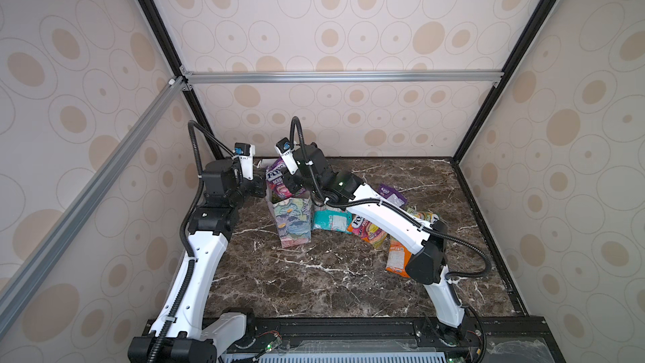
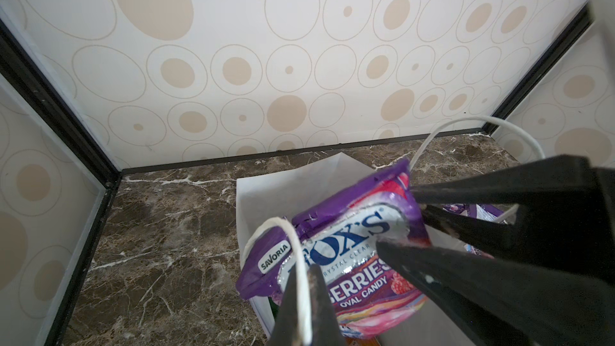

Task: Place the snacks into the paper bag
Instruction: Place the snack in the paper bag, then pick up the snack from the middle-right of the table.

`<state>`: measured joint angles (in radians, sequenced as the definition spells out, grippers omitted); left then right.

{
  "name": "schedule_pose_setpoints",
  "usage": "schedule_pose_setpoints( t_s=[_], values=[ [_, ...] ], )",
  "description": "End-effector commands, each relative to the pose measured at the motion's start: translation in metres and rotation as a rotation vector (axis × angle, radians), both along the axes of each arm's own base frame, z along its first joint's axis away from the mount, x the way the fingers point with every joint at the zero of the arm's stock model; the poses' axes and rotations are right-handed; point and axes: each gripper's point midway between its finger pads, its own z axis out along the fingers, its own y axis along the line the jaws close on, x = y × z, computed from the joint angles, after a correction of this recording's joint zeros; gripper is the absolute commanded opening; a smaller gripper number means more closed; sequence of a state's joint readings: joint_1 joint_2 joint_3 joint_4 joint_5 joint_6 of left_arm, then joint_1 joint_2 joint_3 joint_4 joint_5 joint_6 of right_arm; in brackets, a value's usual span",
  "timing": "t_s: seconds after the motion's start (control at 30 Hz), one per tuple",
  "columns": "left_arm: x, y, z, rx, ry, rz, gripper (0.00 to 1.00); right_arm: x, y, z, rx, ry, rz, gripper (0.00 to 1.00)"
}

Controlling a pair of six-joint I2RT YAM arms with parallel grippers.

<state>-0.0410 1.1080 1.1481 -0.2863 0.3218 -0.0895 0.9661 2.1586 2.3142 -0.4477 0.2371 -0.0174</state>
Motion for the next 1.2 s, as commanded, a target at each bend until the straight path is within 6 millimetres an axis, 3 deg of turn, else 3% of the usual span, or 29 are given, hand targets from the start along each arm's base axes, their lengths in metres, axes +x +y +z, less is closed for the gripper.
schedule_pose_setpoints(
  t_s=[0.0, 0.23, 0.47, 0.73, 0.83, 0.97, 1.17],
  values=[
    [-0.001, 0.000, 0.013, 0.014, -0.037, -0.006, 0.00, -0.003, -0.001, 0.026, 0.020, -0.056, 0.000, 0.36],
    [0.000, 0.000, 0.013, 0.014, -0.035, -0.006, 0.00, -0.018, 0.000, 0.048, 0.021, -0.095, 0.047, 0.37],
    [0.001, 0.000, 0.011, 0.014, -0.032, -0.006, 0.00, -0.044, -0.014, 0.077, 0.069, -0.089, 0.114, 0.37],
    [0.001, 0.000, 0.011, 0.013, -0.032, -0.009, 0.00, -0.070, -0.034, 0.069, 0.045, -0.031, 0.169, 0.38],
    [0.000, -0.001, 0.012, 0.012, -0.033, -0.013, 0.00, -0.082, -0.054, 0.064, 0.047, -0.015, 0.160, 0.39],
    [0.000, -0.001, 0.013, 0.011, -0.038, -0.013, 0.00, -0.097, -0.095, 0.058, 0.008, 0.008, 0.104, 0.39],
    [0.001, -0.001, 0.010, 0.012, -0.030, -0.013, 0.00, -0.102, -0.172, 0.019, -0.045, 0.082, -0.092, 0.39]
  ],
)
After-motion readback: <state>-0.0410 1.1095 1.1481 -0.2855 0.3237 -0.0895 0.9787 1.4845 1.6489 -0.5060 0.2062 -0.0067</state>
